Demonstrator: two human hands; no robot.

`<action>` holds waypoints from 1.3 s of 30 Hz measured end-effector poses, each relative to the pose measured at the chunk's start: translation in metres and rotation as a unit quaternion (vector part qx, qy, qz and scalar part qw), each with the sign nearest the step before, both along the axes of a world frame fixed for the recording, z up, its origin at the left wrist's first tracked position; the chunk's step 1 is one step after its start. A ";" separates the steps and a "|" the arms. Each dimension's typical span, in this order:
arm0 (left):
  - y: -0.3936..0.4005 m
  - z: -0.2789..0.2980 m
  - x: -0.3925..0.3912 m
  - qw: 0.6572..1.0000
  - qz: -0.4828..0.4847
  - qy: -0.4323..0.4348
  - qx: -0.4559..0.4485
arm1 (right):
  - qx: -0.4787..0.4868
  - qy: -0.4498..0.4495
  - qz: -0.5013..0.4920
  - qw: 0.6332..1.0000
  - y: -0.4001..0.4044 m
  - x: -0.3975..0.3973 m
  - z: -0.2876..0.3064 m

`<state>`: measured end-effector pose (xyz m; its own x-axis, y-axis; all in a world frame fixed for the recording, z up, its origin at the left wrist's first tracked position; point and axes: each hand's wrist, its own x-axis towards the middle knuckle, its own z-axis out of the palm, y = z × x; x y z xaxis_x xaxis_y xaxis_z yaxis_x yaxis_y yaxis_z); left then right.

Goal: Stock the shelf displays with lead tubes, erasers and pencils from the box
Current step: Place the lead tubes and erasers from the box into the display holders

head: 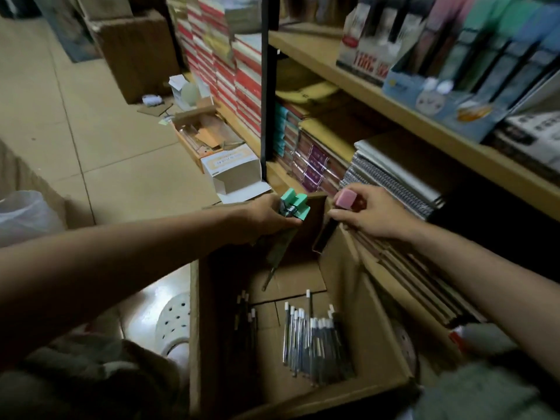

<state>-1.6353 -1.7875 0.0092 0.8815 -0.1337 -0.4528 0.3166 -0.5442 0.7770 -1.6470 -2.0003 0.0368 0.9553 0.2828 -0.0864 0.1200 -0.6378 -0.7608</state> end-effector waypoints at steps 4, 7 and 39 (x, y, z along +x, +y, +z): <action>-0.020 0.024 -0.002 0.997 -0.056 -0.039 -0.036 | -0.013 -0.007 -0.034 0.999 -0.025 -0.020 0.045; -0.035 0.032 -0.005 0.994 -0.088 -0.050 -0.039 | -0.015 -0.001 -0.070 0.997 -0.039 -0.033 0.059; -0.081 0.172 0.099 0.914 0.055 -0.170 -0.364 | -0.245 -0.403 -0.186 0.862 -0.053 0.079 0.229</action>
<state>-1.5361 -1.8680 0.1813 0.9811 -0.1922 0.0228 0.0116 0.1760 0.9843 -1.5675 -2.0535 0.2659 0.7768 0.0616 0.6267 0.2009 -0.9674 -0.1539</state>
